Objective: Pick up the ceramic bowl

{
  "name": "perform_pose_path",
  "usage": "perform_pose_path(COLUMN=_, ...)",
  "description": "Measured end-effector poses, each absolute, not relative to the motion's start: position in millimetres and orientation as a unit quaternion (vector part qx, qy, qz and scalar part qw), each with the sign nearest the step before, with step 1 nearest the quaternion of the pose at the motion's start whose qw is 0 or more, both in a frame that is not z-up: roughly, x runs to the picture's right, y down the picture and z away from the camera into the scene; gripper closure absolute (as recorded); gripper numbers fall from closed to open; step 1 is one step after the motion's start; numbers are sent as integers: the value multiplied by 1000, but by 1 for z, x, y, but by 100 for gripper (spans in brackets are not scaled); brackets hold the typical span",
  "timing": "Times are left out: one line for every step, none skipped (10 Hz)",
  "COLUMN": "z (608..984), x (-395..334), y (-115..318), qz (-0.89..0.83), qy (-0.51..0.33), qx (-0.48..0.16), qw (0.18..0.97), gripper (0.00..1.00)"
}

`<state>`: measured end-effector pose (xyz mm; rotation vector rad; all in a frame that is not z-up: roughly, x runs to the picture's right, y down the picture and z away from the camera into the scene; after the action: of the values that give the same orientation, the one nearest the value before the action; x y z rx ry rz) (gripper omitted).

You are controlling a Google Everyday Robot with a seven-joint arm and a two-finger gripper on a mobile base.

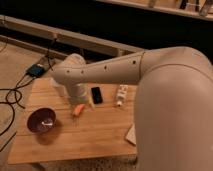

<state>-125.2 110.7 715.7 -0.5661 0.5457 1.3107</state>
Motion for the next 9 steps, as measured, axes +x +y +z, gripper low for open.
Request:
perform_pose_path(z=722, x=-139, y=112, qz=576, qy=242, qx=-260, qw=736, gripper=35)
perform_pose_path(z=726, x=-150, y=113, qz=564, qy=237, qx=-266, qw=745, gripper=35)
perform_pose_path(z=732, x=-165, y=116, qz=548, qy=231, qx=-276, qw=755, gripper=35)
perform_pose_path(z=736, x=-178, y=119, qz=535, qy=226, qx=-285, qw=763, gripper=35)
perform_pose_path(z=744, x=-198, y=124, qz=512, qy=215, qx=-302, qw=775, gripper=35)
perform_pose_path(z=749, x=-208, y=127, qz=499, qy=210, qx=-312, qw=781, gripper=35)
perform_pose_path(z=756, x=-216, y=131, qz=486, qy=205, qx=-321, qw=786, gripper=35)
perform_pose_path(z=766, x=-230, y=135, qz=469, qy=198, qx=-335, qw=793, gripper=35)
perform_pose_path(z=772, x=-236, y=136, qz=460, qy=195, qx=-341, qw=796, gripper=35)
